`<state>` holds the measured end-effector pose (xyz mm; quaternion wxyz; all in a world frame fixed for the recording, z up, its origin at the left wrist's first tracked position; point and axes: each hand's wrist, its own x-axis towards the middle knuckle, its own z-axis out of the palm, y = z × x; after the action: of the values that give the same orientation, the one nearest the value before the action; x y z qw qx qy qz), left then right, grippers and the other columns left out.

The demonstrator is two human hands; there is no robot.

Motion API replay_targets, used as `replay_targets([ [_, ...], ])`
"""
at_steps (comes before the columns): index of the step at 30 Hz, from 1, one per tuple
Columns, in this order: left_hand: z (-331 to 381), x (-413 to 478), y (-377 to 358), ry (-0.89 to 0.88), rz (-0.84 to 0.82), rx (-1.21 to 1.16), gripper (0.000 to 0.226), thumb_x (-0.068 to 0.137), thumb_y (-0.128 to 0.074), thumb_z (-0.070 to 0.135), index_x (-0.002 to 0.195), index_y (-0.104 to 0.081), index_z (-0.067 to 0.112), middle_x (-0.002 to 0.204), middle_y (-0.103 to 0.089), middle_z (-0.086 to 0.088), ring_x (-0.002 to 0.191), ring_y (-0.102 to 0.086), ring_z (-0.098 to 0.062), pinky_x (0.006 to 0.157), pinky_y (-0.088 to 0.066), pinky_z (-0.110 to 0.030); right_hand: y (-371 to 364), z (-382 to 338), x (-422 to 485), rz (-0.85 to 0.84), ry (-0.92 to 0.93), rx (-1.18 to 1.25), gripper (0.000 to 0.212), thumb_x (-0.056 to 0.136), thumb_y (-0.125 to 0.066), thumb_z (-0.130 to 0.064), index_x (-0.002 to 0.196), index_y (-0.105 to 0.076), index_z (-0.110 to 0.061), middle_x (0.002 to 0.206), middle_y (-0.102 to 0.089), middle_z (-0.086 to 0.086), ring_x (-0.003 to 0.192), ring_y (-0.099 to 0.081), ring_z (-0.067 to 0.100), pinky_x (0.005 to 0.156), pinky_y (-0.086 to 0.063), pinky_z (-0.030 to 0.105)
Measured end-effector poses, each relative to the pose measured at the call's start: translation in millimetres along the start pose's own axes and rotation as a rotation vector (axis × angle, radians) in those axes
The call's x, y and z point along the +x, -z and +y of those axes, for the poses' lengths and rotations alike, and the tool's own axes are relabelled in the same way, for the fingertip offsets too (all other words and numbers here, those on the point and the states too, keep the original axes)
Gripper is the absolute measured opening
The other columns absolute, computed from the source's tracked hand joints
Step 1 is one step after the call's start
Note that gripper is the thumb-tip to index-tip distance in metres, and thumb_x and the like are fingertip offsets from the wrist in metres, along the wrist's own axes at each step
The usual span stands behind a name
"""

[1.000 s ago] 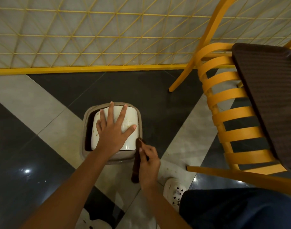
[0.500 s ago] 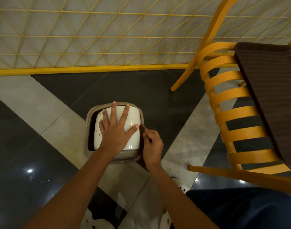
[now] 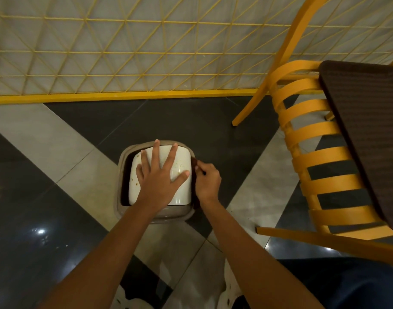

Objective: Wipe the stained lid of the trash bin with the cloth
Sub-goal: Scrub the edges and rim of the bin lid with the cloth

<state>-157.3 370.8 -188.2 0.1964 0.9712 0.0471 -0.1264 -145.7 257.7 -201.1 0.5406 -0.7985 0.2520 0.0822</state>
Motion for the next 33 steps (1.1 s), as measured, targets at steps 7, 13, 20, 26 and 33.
replay_targets([
  [7,-1,0,-1,0.006,0.002,0.001,0.079,0.073,-0.021,0.068,0.143,0.005,0.041,0.154,0.018,0.0,0.141,0.012,-0.035,0.112,-0.005,-0.053,2,7,-9,0.006,-0.026,0.008,0.025,0.092,-0.048,-0.009,0.112,-0.062,-0.006,0.112,-0.063,0.011,0.094,-0.056,0.014,0.085,-0.043,0.021],
  [13,-1,0,-1,0.003,0.0,0.01,0.078,0.074,-0.021,0.069,0.143,0.006,0.042,0.154,0.019,0.0,0.141,0.012,-0.035,0.112,-0.004,-0.053,3,5,-3,-0.008,-0.027,-0.032,0.026,0.092,-0.047,-0.008,0.113,-0.062,-0.006,0.113,-0.062,0.011,0.093,-0.054,0.013,0.084,-0.041,0.02],
  [20,1,1,0,0.016,-0.01,0.036,0.08,0.072,-0.019,0.07,0.141,0.01,0.042,0.154,0.018,-0.001,0.141,0.011,-0.035,0.112,-0.005,-0.053,-3,-36,33,-0.075,0.194,-0.024,0.027,0.091,-0.048,-0.005,0.114,-0.062,-0.008,0.116,-0.061,0.007,0.107,-0.054,0.015,0.092,-0.039,0.02],
  [26,-1,-2,0,-0.006,0.006,-0.015,0.077,0.075,-0.023,0.069,0.141,0.007,0.043,0.154,0.017,0.0,0.141,0.011,-0.036,0.112,-0.005,-0.053,9,1,-12,-0.022,0.283,0.069,0.023,0.089,-0.051,-0.006,0.106,-0.066,-0.011,0.098,-0.059,-0.004,0.095,-0.057,0.012,0.086,-0.045,0.018],
  [33,0,1,1,0.003,-0.003,0.013,0.074,0.086,-0.034,0.064,0.143,0.007,0.041,0.154,0.018,-0.001,0.141,0.012,-0.036,0.112,-0.005,-0.053,2,-12,11,-0.03,0.22,0.027,0.025,0.091,-0.048,-0.005,0.111,-0.063,-0.007,0.11,-0.062,0.007,0.097,-0.054,0.009,0.084,-0.041,0.01],
])
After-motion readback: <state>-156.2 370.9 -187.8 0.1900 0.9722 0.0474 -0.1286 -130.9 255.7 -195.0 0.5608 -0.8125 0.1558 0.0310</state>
